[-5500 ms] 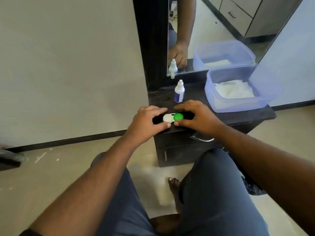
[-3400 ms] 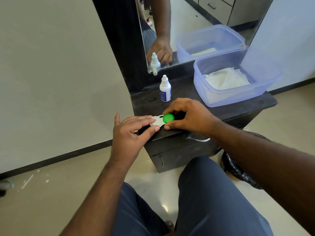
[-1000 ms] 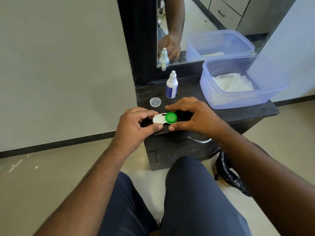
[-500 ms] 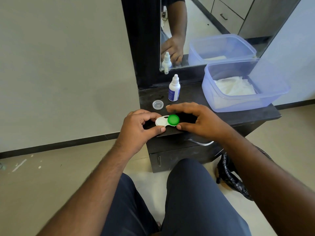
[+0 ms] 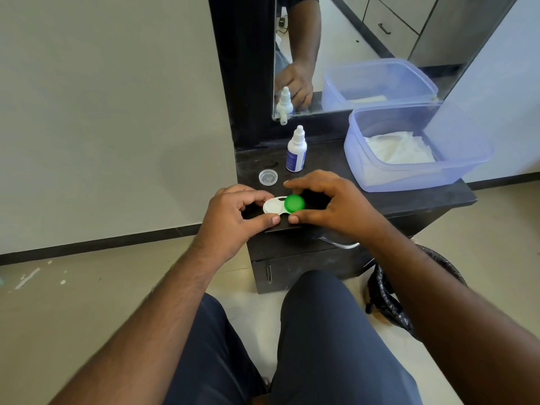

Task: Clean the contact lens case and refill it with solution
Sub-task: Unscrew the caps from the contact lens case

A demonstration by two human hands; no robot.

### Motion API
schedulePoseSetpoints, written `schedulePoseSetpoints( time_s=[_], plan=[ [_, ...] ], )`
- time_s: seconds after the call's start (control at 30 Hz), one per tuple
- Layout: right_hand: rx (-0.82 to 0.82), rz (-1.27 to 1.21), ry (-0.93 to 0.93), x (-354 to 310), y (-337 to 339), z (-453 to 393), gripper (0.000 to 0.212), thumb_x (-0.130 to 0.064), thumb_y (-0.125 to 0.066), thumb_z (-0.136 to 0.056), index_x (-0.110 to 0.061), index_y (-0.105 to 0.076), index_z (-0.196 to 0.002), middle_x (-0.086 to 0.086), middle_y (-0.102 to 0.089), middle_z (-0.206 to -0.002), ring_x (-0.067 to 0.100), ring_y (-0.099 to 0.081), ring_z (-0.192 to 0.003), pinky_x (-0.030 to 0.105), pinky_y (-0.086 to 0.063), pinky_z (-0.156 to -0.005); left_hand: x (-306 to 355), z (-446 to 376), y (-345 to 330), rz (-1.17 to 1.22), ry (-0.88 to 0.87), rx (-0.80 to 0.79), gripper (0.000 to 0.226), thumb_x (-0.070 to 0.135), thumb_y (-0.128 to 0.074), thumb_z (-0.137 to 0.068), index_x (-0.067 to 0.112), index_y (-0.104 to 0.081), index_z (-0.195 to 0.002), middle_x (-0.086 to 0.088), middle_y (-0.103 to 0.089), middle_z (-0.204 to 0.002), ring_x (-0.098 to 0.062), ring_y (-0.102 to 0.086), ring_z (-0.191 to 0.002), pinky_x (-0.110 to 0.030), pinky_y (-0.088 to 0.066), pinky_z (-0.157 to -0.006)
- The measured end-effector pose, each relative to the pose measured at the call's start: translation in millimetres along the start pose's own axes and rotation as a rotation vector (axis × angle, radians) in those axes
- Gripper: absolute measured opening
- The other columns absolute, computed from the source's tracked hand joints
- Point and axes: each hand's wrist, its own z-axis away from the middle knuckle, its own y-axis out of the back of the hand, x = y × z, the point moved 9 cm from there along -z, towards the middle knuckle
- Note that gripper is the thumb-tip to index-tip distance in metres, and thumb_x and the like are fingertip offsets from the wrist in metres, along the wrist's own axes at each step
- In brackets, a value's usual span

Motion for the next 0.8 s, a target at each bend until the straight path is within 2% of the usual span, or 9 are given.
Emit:
schedulePoseSetpoints(
  time_s=[0.1, 0.23, 0.3, 0.37, 0.47, 0.57, 0.63, 0.8],
  plan=[
    [0.030, 0.005, -0.007, 1.0, 1.0, 1.4, 0.042, -0.023, -0.077, -0.077, -0.029, -0.065, -0.117, -0.016, -0.062, -0.109, 0.008, -0.054, -0.108, 0.030, -0.047, -0.094, -0.8, 0.0, -0.1, 0.000, 0.008, 0.005, 0.032, 0.024, -0.084, -0.072, 0.031, -0.073, -0.101, 0.008, -0.065, -0.089, -0.014, -0.056, -0.090, -0.023, -0.039, -0.070],
    [0.046, -0.074, -0.008, 3.0, 5.7, 4.3, 0.042, -0.015, -0.077, -0.078, -0.037, -0.064, -0.112, -0.022, -0.062, -0.107, 0.007, -0.057, -0.108, 0.025, -0.046, -0.096, -0.7, -0.7, -0.1, -0.005, -0.003, 0.009, 0.032, 0.024, -0.084, -0.071, 0.029, -0.074, -0.101, 0.010, -0.064, -0.086, -0.011, -0.054, -0.086, -0.020, -0.036, -0.069],
    [0.061, -0.192, -0.067, 7.8, 7.7, 4.4, 0.038, -0.014, -0.074, -0.081, -0.033, -0.065, -0.113, -0.015, -0.067, -0.109, 0.004, -0.061, -0.107, 0.022, -0.047, -0.096, -0.6, -0.5, -0.1, -0.013, 0.000, 0.006, 0.032, 0.024, -0.084, -0.071, 0.029, -0.074, -0.101, 0.011, -0.064, -0.086, -0.010, -0.053, -0.086, -0.020, -0.036, -0.069],
    [0.114, -0.277, -0.140, 13.0, 9.3, 2.9, 0.031, -0.016, -0.070, -0.085, -0.025, -0.067, -0.115, -0.010, -0.070, -0.109, 0.002, -0.064, -0.104, 0.025, -0.049, -0.096, -1.3, 0.0, -0.1, -0.021, 0.011, 0.007, 0.033, 0.025, -0.084, -0.072, 0.029, -0.074, -0.103, 0.011, -0.064, -0.088, -0.011, -0.054, -0.089, -0.021, -0.037, -0.070],
    [0.198, -0.141, -0.246, 19.8, 10.3, -2.1, 0.024, -0.024, -0.064, -0.090, -0.021, -0.069, -0.113, -0.007, -0.071, -0.108, 0.003, -0.063, -0.102, 0.023, -0.049, -0.095, -1.8, 0.5, -0.1, -0.011, 0.017, 0.008, 0.033, 0.025, -0.084, -0.072, 0.029, -0.074, -0.103, 0.011, -0.065, -0.089, -0.013, -0.055, -0.091, -0.022, -0.038, -0.071],
    [0.286, -0.088, -0.308, 21.2, 12.2, -6.3, 0.020, -0.025, -0.061, -0.092, -0.020, -0.071, -0.109, -0.006, -0.070, -0.106, 0.004, -0.062, -0.095, 0.009, -0.044, -0.083, -1.5, 0.5, 0.3, -0.026, 0.017, 0.007, 0.033, 0.026, -0.083, -0.072, 0.030, -0.073, -0.103, 0.011, -0.065, -0.090, -0.014, -0.055, -0.093, -0.021, -0.038, -0.072],
    [0.336, -0.072, -0.348, 22.0, 14.2, -7.2, 0.019, -0.026, -0.061, -0.092, -0.020, -0.071, -0.107, -0.007, -0.069, -0.101, 0.002, -0.060, -0.090, 0.005, -0.040, -0.077, -1.3, 0.4, 0.6, -0.029, 0.018, 0.010, 0.032, 0.025, -0.083, -0.072, 0.032, -0.073, -0.102, 0.012, -0.065, -0.090, -0.014, -0.055, -0.093, -0.021, -0.038, -0.072],
    [0.399, -0.053, -0.418, 23.5, 16.4, -6.4, 0.020, -0.030, -0.062, -0.091, -0.021, -0.070, -0.107, -0.007, -0.069, -0.102, 0.003, -0.061, -0.090, 0.017, -0.047, -0.084, 0.6, -0.6, 0.5, -0.039, 0.014, 0.005, 0.032, 0.025, -0.083, -0.072, 0.030, -0.073, -0.102, 0.012, -0.064, -0.088, -0.010, -0.054, -0.089, -0.017, -0.037, -0.070]
  ],
)
